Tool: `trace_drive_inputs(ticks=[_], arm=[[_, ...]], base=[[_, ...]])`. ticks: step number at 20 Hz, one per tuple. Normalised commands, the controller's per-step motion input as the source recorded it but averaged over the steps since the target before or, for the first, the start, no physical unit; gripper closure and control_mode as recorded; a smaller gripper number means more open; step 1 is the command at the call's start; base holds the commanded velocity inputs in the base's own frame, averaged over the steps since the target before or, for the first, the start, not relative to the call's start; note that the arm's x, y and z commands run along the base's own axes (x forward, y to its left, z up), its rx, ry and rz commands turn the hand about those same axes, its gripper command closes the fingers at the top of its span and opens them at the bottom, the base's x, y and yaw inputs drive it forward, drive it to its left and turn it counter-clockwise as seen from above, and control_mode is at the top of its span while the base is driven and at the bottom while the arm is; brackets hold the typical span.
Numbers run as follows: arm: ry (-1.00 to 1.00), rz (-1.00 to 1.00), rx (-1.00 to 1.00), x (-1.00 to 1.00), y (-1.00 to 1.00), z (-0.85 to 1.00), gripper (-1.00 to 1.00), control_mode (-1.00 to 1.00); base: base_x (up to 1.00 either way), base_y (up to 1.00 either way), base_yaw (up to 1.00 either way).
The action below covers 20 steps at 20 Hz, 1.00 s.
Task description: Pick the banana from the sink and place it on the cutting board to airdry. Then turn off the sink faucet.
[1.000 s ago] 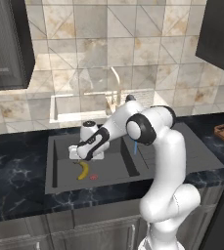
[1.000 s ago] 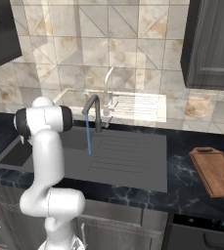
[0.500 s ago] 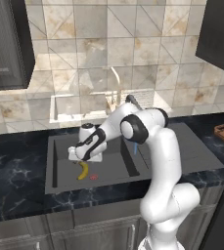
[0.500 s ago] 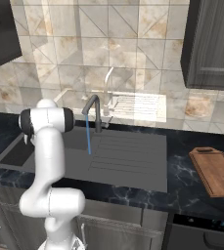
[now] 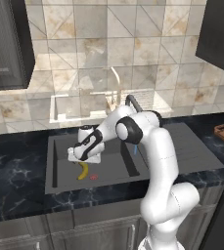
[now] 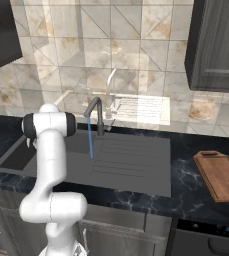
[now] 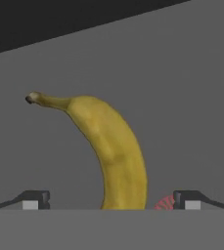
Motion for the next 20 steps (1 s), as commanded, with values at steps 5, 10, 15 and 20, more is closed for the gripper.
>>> trace_drive_inputs(ticks=[5, 10, 15, 20], arm=[[0.03, -0.04, 0.0, 0.07, 0.0, -0.2, -1.0, -1.0], [0.03, -0.04, 0.0, 0.05, 0.0, -0.21, -1.0, -1.0], [0.02, -0.04, 0.0, 0.01, 0.0, -0.22, -1.0, -1.0], [0.03, -0.04, 0.0, 0.01, 0.0, -0.22, -1.0, -1.0]], base=[[0.0, 0.0, 0.0], [0.0, 0.0, 0.0], [0.0, 0.0, 0.0], [0.0, 0.0, 0.0]])
